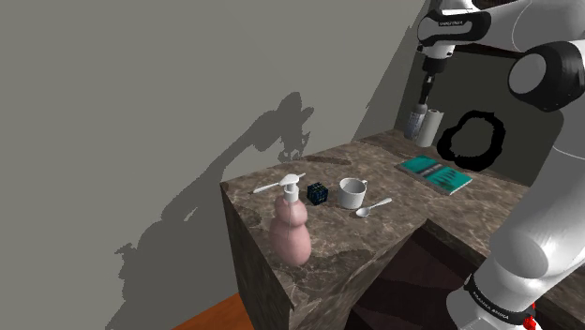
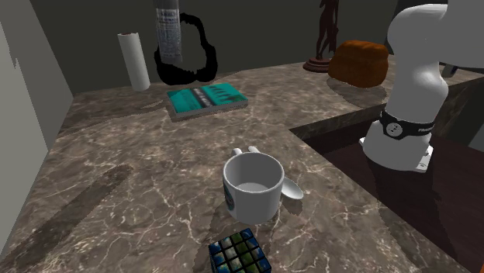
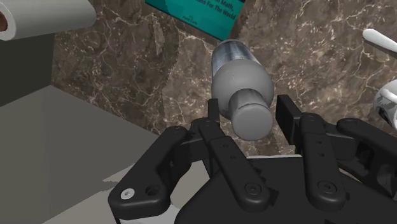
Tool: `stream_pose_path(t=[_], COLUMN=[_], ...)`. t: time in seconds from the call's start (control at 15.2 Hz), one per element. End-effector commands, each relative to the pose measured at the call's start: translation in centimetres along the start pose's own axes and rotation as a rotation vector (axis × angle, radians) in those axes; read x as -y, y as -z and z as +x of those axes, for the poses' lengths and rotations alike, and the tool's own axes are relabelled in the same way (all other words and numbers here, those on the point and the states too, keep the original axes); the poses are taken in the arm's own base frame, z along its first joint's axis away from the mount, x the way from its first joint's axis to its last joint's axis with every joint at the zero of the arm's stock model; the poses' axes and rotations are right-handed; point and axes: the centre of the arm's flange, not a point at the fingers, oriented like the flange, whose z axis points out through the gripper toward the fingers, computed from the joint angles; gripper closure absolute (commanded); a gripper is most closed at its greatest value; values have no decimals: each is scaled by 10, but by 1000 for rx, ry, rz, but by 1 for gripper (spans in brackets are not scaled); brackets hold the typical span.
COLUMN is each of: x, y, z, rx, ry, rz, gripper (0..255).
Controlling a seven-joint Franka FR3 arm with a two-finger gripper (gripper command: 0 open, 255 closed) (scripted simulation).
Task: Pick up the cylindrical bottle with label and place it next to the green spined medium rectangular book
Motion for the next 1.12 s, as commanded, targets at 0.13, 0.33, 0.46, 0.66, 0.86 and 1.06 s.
stream_pose_path(t=[0.13,0.33,0.46,0.66,0.86,1.06], x=[3,4,6,7,9,11], y=[-20,-36,-47,-62,-78,-94], z=[0,0,1,1,1,1], rx=[-1,-1,-1,-1,-1,-1], ry=[0,0,0,0,0,0], rz=[-1,-1,-1,-1,-1,-1], gripper=[255,255,255,255,255,255])
